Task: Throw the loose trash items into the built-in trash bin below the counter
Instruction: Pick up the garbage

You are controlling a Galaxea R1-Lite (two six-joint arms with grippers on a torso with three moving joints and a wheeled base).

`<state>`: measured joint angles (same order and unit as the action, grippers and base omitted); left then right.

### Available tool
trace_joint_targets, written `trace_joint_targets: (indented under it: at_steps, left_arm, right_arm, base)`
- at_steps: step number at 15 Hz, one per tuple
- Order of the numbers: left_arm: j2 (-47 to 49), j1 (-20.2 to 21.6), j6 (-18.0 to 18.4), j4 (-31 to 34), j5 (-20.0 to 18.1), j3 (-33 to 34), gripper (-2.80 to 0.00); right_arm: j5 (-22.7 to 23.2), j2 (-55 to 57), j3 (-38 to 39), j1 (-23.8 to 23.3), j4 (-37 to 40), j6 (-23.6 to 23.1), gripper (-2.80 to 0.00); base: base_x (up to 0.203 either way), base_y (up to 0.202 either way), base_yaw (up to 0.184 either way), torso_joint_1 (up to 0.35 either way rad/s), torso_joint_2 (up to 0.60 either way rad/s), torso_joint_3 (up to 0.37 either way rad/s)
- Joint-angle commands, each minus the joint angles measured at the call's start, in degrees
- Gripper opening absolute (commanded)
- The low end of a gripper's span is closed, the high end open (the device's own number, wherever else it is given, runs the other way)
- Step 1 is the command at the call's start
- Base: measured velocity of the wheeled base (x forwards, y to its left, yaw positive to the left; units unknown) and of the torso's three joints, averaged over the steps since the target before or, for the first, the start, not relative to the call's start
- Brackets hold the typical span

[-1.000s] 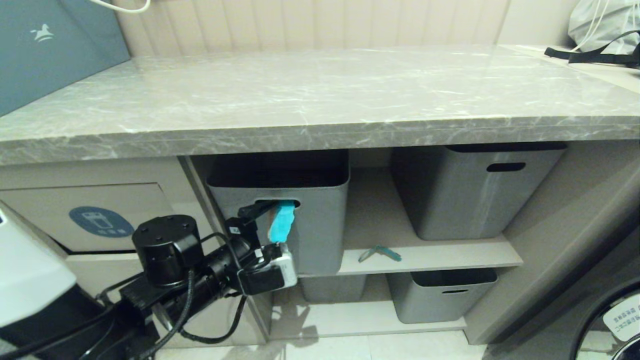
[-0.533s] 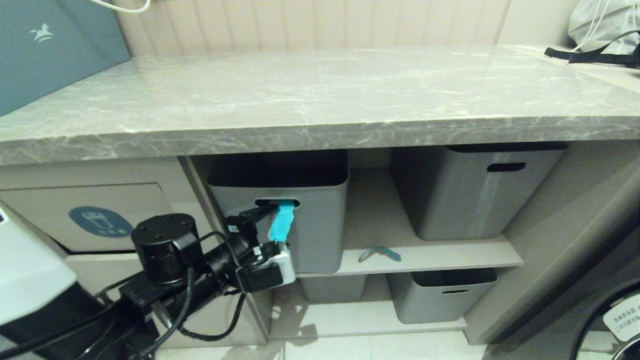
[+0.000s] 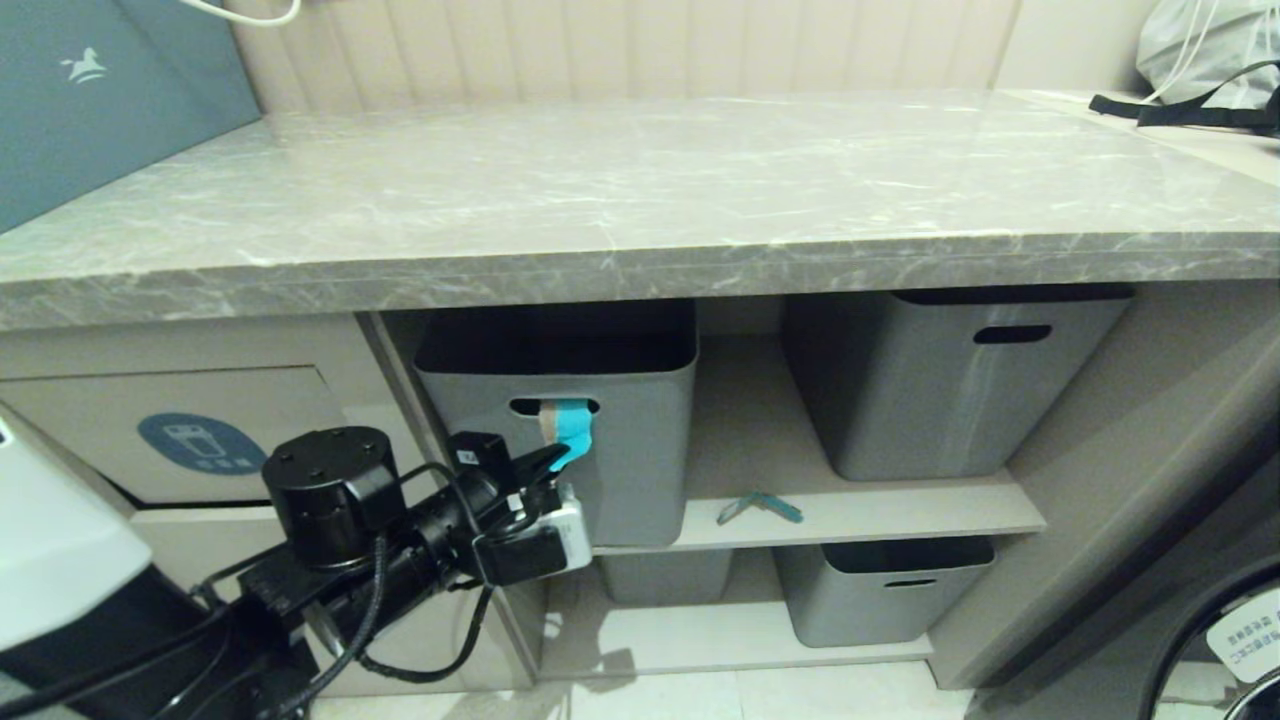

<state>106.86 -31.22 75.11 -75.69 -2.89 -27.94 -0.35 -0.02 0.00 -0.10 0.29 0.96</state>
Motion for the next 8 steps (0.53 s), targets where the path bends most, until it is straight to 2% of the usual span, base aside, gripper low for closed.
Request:
trace_joint_targets:
  at_steps: [1,4,8]
  left_arm:
    - [-0.57,0.02,0.41,-0.42,-0.01,-0.1,-2.8]
    - [-2.6,0.02,0.39,-0.34,-0.05,0.52,-2.8]
    - [-9.97,0.02,-0.65,0.33,0.06,2.77,-2.8]
  right_arm:
    - [0.0,0.02,0.0,0.01,-0.03,0.0,-2.8]
    - [0.0,0.02,0.0,0.01,0.04,0.0,-2.8]
    - [0.0,0.02,0.0,0.01,-0.03,0.0,-2.8]
  base:
    - [0.0,0.0,0.0,0.0,0.0,0.0]
    - [0.0,0.0,0.0,0.0,0.0,0.0]
    - [0.0,0.0,0.0,0.0,0.0,0.0]
